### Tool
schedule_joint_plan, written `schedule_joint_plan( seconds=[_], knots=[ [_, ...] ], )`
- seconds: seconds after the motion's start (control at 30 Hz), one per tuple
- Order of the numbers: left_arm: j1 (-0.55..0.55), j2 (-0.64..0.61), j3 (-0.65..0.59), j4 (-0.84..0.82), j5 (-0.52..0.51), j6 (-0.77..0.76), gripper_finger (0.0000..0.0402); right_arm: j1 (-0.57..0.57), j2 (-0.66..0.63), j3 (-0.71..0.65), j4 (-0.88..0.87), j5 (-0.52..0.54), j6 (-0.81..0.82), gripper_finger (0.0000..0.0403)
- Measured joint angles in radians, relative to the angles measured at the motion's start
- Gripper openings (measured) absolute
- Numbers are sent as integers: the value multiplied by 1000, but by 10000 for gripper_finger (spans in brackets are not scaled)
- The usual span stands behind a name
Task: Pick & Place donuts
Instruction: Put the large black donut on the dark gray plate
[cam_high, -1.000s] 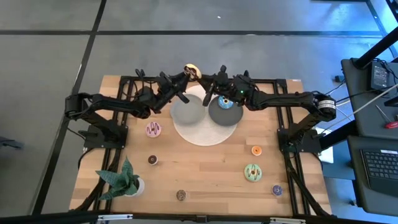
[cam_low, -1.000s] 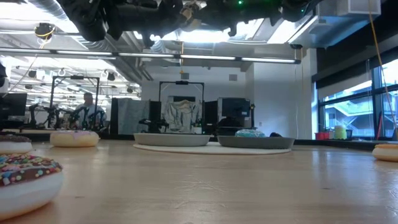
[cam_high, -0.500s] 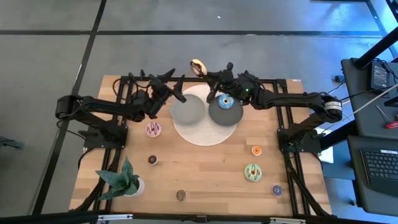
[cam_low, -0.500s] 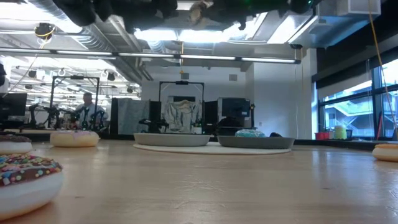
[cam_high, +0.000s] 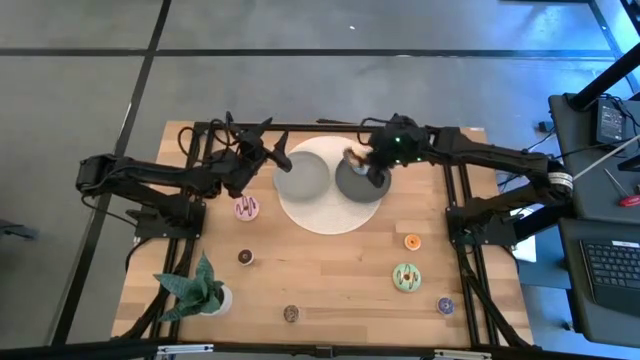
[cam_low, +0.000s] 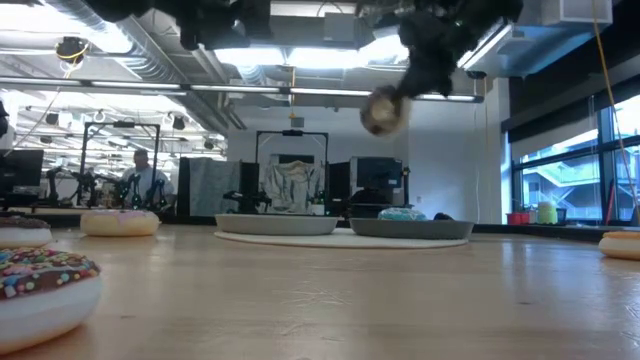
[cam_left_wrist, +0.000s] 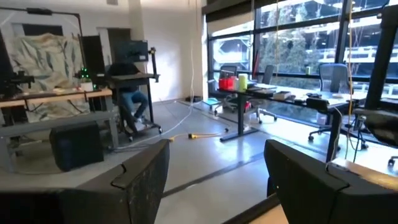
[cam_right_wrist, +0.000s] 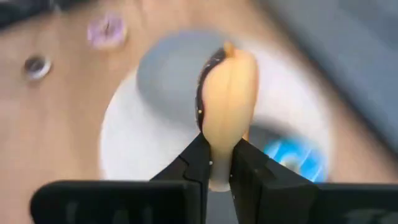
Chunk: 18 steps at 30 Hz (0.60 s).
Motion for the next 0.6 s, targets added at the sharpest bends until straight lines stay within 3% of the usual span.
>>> schedule_joint_plan(
  seconds=[0.17,0.6],
  knots=[
    [28,1,0,-19,62,-46,260,-62,54,-1,-106,-192,50,51],
    [63,1,0,-125,178,-208,260,-148,246,-3,-138,-489,-83,51]
  ],
)
